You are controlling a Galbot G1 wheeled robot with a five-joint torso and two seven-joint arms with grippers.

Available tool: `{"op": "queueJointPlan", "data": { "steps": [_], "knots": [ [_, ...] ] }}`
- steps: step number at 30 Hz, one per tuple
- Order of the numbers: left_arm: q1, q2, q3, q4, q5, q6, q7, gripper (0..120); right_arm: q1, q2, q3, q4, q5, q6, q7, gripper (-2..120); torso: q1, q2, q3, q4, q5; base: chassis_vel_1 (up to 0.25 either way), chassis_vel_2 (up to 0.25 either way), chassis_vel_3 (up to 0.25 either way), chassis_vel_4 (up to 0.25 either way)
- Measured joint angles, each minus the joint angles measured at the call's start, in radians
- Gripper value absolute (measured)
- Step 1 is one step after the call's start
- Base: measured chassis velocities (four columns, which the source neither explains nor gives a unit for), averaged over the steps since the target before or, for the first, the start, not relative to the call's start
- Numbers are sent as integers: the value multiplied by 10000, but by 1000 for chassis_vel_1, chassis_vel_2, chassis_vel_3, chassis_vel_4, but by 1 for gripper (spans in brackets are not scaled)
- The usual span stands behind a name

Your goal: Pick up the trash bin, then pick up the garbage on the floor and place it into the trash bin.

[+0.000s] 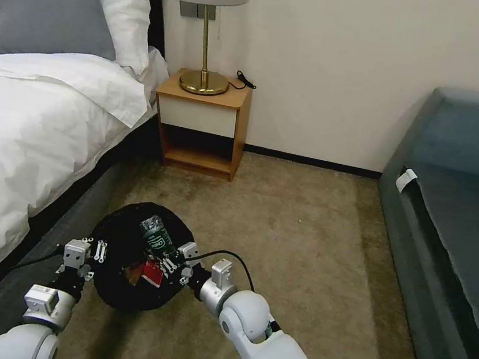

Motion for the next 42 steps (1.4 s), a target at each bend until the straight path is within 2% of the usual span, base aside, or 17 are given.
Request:
{"op": "queueJointPlan", "data": {
  "steps": [2,4,6,7,10,11,14,15,18,25,42],
  "knots": [
    [-17,-26,42,-1,12,0,-13,5,-12,15,-265,-99,-25,23,293,41,0,0,0,0,0,0,0,0,0],
    [-22,-29,51,-1,16,3,-16,5,-17,23,-313,-123,-30,27,354,44,0,0,0,0,1,0,0,0,0],
    [-35,-33,64,-1,21,17,-22,5,-38,54,-396,-162,-90,44,419,55,0,0,0,0,1,0,0,0,0],
    [-35,-33,64,-1,21,17,-22,5,-38,54,-396,-162,-90,44,419,55,0,0,0,0,1,0,0,0,0],
    [-33,-32,64,-1,21,21,-25,5,-49,72,-429,-160,-140,48,432,68,0,0,0,0,0,0,0,0,0],
    [-33,-32,64,-1,21,21,-25,5,-49,72,-429,-160,-140,48,432,68,0,0,0,0,0,0,0,0,0],
    [-26,-12,31,21,7,22,-27,5,-35,33,-433,-136,-189,43,432,83,0,0,0,0,0,0,0,0,0],
    [-26,-12,31,21,7,22,-27,5,-35,33,-433,-136,-189,43,432,83,0,0,0,0,0,0,0,0,0],
    [-23,40,-3,33,-25,22,-30,5,35,-97,-371,-134,-205,23,430,97,0,0,0,0,1,0,0,0,0],
    [-65,46,-5,126,-30,22,-40,5,182,-301,-212,22,-154,4,394,100,0,0,0,0,1,0,0,0,0],
    [-222,102,-63,87,-298,300,-151,5,1017,-1135,796,140,852,33,320,100,0,0,0,0,2,0,0,0,0]
  ]
}}
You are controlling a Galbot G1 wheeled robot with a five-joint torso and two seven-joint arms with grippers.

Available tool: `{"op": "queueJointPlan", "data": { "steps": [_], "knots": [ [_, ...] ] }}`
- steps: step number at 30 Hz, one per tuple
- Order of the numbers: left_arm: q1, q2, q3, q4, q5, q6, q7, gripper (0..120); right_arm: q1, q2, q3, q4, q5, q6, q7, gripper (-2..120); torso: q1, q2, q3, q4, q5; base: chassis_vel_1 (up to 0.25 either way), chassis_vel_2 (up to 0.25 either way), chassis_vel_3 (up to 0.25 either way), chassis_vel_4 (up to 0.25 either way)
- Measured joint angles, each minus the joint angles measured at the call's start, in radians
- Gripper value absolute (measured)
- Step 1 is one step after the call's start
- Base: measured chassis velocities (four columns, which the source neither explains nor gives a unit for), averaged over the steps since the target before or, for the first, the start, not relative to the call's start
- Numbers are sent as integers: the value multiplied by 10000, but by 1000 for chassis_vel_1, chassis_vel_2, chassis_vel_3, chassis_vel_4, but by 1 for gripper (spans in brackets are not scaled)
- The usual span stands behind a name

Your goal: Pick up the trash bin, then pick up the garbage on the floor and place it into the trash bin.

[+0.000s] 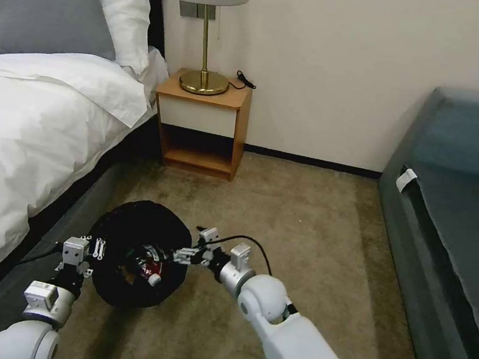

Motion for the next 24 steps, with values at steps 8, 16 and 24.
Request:
{"op": "queueJointPlan", "data": {
  "steps": [8,16,24],
  "knots": [
    [-58,6,102,-106,-416,189,-131,5,236,-602,1172,-974,67,182,-36,100,0,0,1,-1,1,0,0,0,0],
    [-200,36,368,-265,-1807,616,-560,4,380,-1066,2070,-2272,-351,356,-17,100,0,0,0,-1,1,0,0,0,0],
    [-658,-353,840,-471,-5053,1800,-2040,4,271,-1368,2997,-3179,-985,541,-92,100,0,0,1,-2,1,0,0,0,0]
  ]
}}
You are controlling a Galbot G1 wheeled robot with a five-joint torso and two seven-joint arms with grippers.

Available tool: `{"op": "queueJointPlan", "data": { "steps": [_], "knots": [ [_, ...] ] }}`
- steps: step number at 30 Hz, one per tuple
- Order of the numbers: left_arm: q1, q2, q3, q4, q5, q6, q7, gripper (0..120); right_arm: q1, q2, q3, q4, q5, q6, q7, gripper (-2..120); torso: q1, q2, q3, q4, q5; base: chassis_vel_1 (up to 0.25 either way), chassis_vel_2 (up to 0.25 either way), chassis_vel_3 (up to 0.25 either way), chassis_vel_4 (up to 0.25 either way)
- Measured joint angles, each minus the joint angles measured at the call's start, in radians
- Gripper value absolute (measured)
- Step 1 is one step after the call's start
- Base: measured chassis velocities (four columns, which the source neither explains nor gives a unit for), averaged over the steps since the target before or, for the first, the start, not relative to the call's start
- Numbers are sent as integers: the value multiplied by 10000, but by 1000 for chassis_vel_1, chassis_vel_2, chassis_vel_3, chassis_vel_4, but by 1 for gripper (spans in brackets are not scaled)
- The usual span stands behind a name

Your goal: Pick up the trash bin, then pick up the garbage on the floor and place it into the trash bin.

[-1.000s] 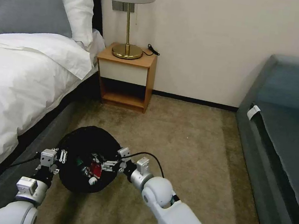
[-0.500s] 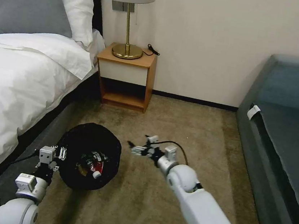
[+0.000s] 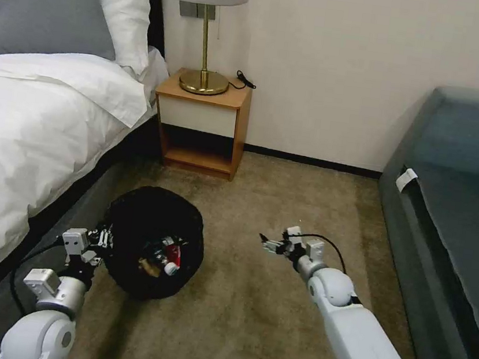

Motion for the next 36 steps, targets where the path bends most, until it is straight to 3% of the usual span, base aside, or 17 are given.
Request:
{"op": "queueJointPlan", "data": {
  "steps": [9,14,27,36],
  "knots": [
    [-667,-547,-82,544,-2941,326,-1778,4,-151,-33,438,-174,-405,108,-82,100,0,0,0,0,-2,0,0,0,0],
    [-927,-606,-95,1065,-3430,335,-2110,4,-280,67,605,-150,-511,109,-100,100,0,0,0,2,-3,0,0,0,0],
    [-1375,-708,281,2126,-2887,279,-2125,4,-454,118,1021,-142,-581,402,-270,100,0,0,0,1,-3,0,0,0,0],
    [-1375,-807,419,2349,-2419,244,-1884,4,-573,151,1163,-105,-594,617,-364,100,0,0,0,0,-2,0,0,0,0]
  ]
}}
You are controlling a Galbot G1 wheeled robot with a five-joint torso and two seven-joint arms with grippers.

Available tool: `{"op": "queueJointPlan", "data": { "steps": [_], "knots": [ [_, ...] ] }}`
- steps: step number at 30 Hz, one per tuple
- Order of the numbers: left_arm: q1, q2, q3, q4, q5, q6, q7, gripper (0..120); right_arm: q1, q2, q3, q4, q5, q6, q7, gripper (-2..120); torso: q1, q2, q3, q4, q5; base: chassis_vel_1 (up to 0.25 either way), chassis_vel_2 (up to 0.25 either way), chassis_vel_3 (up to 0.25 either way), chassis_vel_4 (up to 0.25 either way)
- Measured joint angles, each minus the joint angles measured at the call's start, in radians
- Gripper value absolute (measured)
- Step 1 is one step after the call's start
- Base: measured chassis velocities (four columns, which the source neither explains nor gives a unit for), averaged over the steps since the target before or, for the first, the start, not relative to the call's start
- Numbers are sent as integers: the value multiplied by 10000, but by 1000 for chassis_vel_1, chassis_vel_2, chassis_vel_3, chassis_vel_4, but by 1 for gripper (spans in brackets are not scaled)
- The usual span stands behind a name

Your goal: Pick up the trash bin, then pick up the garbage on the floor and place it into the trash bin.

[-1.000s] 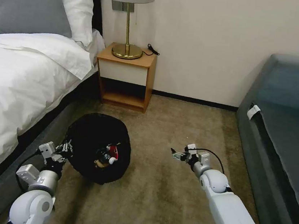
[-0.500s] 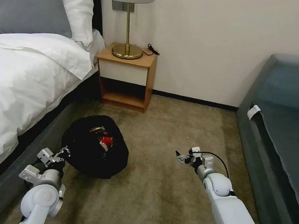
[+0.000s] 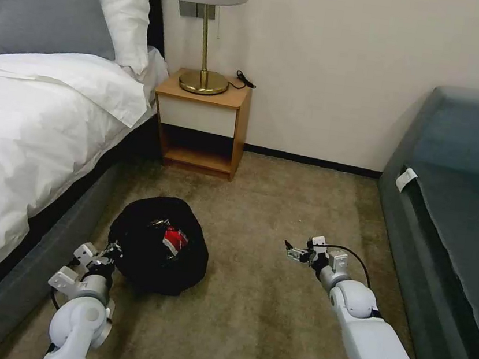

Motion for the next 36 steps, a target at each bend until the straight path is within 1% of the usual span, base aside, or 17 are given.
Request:
{"op": "queueJointPlan", "data": {
  "steps": [3,6,9,10,11,14,15,17,19,21,23,24,30,31,33,34,36],
  "knots": [
    [70,-14,18,-4,30,-13,84,10,-37,-3,30,30,-7,30,-9,100,0,0,0,0,0,0,0,0,0],
    [183,-18,15,-115,74,-27,143,26,-122,-12,73,127,-19,57,-15,100,0,0,0,0,1,0,0,0,0],
    [232,-15,6,-159,104,-32,153,32,-152,-12,95,170,-21,59,-15,100,0,0,0,1,-1,0,0,0,0],
    [286,-3,-10,-218,153,-49,169,38,-185,-12,118,218,-21,66,-14,100,0,0,0,1,0,0,0,0,0],
    [286,-3,-10,-218,153,-49,169,38,-185,-12,118,218,-21,66,-14,100,0,0,0,1,0,0,0,0,0],
    [448,35,-49,-416,408,-98,266,54,-297,-13,195,372,-20,112,-9,100,0,0,0,0,0,0,0,0,0],
    [448,35,-49,-416,408,-98,266,54,-297,-13,195,372,-20,112,-9,100,0,0,0,0,0,0,0,0,0],
    [582,77,-81,-585,668,-161,357,65,-395,-23,285,515,18,135,9,100,0,0,0,1,-1,0,0,0,0],
    [615,93,-88,-635,727,-174,374,68,-416,-25,312,548,38,135,15,100,0,0,0,1,-1,0,0,0,0],
    [776,184,-167,-872,1102,-267,481,80,-492,-26,453,691,144,136,65,100,0,0,-1,1,0,0,0,0,0],
    [831,217,-187,-932,1257,-306,528,83,-515,-26,493,732,174,136,81,100,0,0,-1,1,-1,0,0,0,0],
    [952,297,-233,-1055,1580,-401,663,90,-563,-26,575,814,237,136,110,100,0,0,-1,1,-1,0,0,0,0],
    [1198,466,-290,-1329,2167,-616,993,102,-713,31,795,1032,425,144,173,100,0,0,-1,0,-1,0,0,0,0],
    [1333,561,-307,-1467,2734,-843,1220,109,-780,110,917,1154,583,143,230,100,0,0,0,1,-1,0,0,0,0],
    [1379,596,-308,-1522,2957,-928,1301,109,-804,140,966,1203,651,140,256,100,0,0,0,1,-1,0,0,0,0],
    [1514,696,-259,-1743,3679,-1188,1574,112,-905,239,1136,1406,949,70,340,100,0,0,0,1,-1,0,0,0,0],
    [1562,737,-210,-1827,3953,-1262,1679,113,-953,277,1203,1501,1104,31,371,100,0,1,0,1,-1,0,0,0,0]
  ]
}}
